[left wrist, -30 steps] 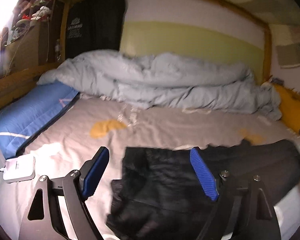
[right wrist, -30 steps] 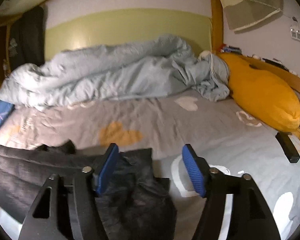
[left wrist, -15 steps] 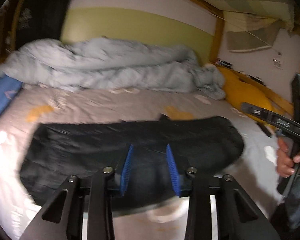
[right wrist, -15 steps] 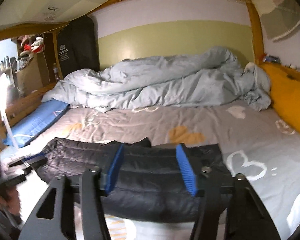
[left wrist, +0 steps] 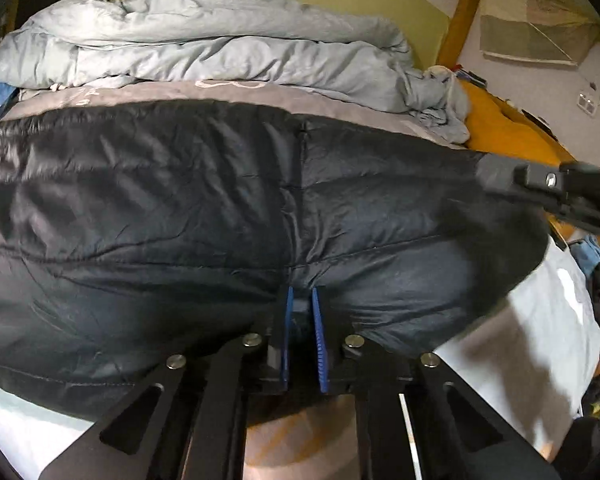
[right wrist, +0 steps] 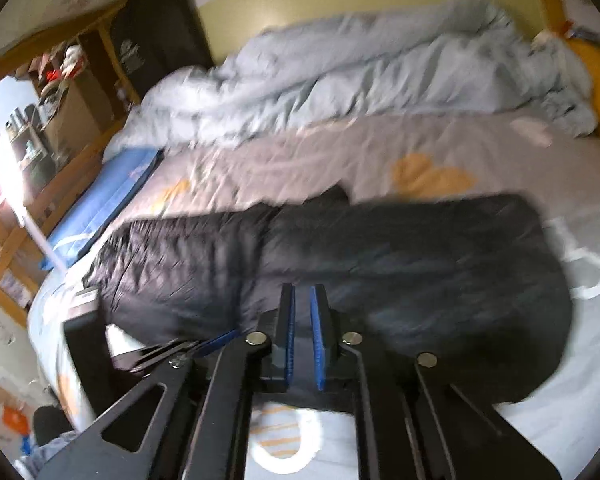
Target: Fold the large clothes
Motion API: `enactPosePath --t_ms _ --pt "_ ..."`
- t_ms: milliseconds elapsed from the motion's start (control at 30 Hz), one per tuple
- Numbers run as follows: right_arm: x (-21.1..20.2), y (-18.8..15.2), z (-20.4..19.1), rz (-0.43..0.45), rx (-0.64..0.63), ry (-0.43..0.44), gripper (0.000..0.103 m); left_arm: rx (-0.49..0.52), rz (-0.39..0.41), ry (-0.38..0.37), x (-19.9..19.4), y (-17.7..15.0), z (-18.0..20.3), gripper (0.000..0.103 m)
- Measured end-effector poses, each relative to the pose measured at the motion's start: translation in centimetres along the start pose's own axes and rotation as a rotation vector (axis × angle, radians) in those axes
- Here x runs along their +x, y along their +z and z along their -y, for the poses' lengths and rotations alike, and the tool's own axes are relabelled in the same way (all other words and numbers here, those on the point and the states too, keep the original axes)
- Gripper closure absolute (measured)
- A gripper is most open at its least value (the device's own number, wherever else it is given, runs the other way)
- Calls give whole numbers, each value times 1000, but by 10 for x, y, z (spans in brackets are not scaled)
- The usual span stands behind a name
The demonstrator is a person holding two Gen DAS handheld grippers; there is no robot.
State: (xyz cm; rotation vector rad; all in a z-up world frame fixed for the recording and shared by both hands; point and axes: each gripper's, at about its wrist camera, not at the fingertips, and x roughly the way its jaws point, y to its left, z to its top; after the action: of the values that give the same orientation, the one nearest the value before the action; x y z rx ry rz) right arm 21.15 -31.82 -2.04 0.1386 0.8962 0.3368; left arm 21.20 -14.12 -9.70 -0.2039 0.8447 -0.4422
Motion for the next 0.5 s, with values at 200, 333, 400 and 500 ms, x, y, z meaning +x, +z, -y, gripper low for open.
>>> enactPosePath --t_ms 200,333,400,500 --pt "65 -9 -25 -170 -24 60 102 -81 -12 -63 4 -5 -19 95" --pt "106 -9 -30 -256 -19 42 103 -115 -32 -96 8 -4 -26 97" --pt "126 -9 -27 -304 -11 25 103 -130 -54 -105 15 -5 -29 97" --pt "140 -1 -24 -313 12 16 103 -154 -63 -129 19 -4 -33 98"
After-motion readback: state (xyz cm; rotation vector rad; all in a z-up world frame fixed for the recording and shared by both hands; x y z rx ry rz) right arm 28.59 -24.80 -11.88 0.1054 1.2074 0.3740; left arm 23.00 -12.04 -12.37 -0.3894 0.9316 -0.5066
